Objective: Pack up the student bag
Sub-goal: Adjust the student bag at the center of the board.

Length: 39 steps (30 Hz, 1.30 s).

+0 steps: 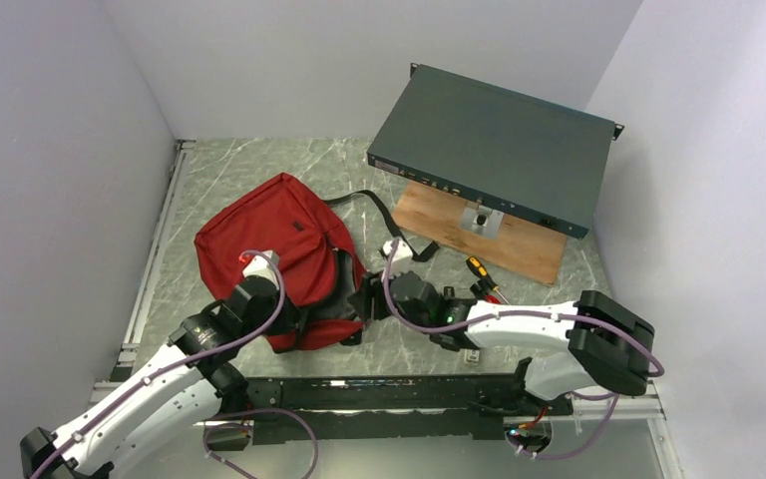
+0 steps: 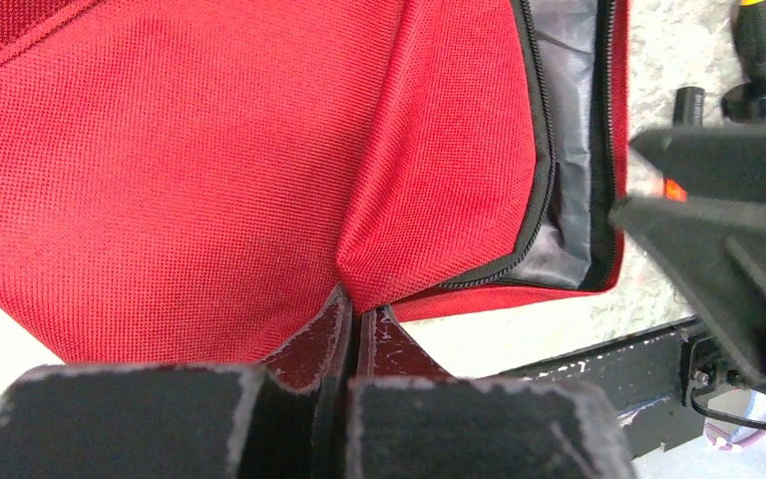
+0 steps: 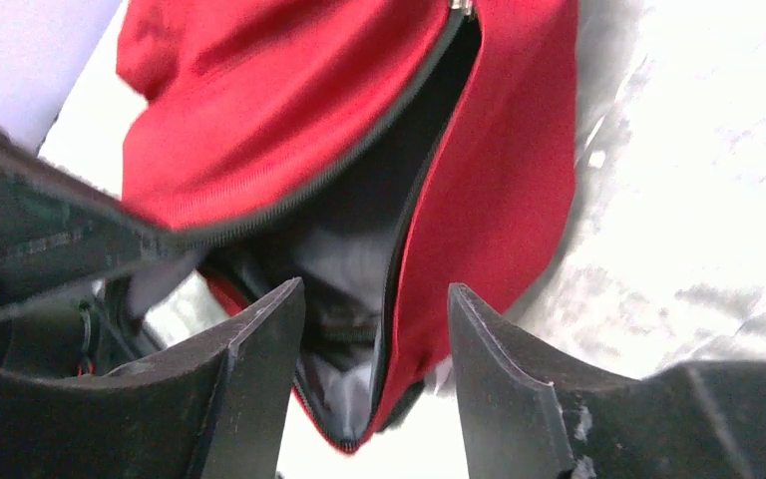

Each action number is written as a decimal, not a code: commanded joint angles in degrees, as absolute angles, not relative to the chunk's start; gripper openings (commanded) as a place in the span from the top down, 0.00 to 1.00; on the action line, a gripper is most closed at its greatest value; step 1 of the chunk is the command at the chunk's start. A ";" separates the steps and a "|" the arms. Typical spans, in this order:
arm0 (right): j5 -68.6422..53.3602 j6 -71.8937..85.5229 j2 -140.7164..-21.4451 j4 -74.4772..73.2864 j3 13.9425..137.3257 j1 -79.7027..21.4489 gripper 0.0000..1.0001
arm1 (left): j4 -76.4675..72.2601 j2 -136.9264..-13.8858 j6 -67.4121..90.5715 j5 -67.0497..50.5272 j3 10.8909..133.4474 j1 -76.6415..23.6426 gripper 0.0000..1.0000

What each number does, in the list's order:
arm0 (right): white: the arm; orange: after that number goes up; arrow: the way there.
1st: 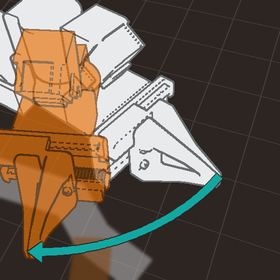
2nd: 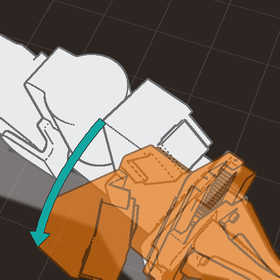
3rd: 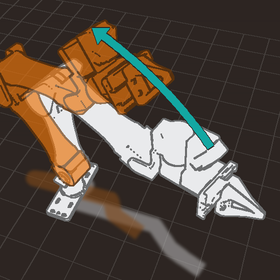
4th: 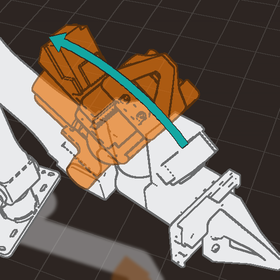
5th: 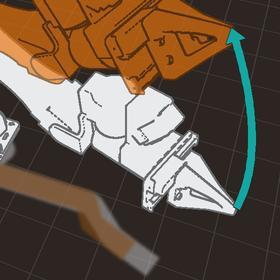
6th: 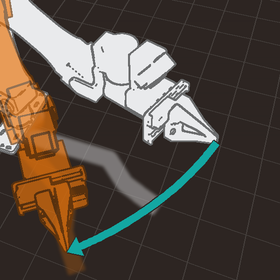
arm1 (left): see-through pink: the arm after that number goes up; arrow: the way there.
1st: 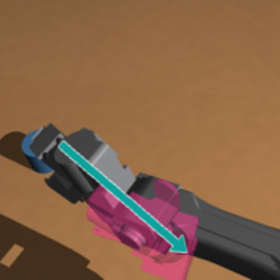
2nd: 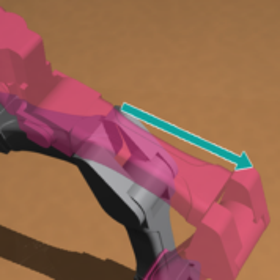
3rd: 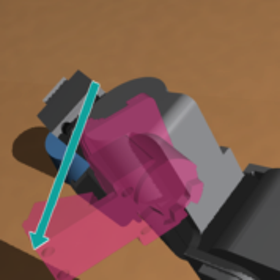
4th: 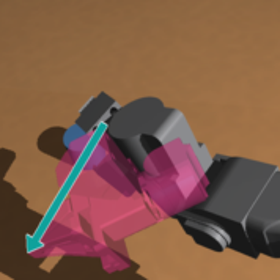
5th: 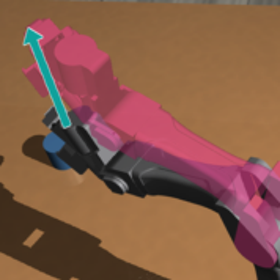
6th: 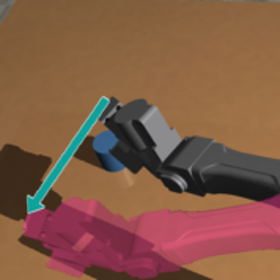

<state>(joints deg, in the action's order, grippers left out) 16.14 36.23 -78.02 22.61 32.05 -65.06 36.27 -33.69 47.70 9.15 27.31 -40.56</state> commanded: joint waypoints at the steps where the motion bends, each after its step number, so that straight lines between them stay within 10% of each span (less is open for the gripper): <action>1: 17.34 28.03 -79.81 11.91 42.50 -61.15 0.42 | 36.63 -32.26 46.50 8.11 29.68 -40.43 1.00; 15: 23.05 19.91 -100.26 0.81 63.95 -56.59 0.49 | 32.73 -32.53 42.93 2.23 29.78 -40.42 1.00; 22: 29.88 18.50 -98.88 -1.78 63.71 -55.68 0.91 | 29.50 -37.16 39.96 1.55 34.86 -40.43 1.00; 28: 26.86 20.43 -94.47 -0.77 60.24 -55.63 0.90 | 26.18 -45.06 36.03 0.53 42.94 -40.43 1.00; 33: 23.75 21.83 -90.18 -1.84 57.76 -55.63 0.69 | 26.78 -49.60 33.69 -0.34 45.69 -40.43 1.00; 39: 17.83 21.73 -82.05 -2.22 52.83 -55.72 0.60 | 27.04 -45.26 33.36 -0.13 43.31 -40.39 0.45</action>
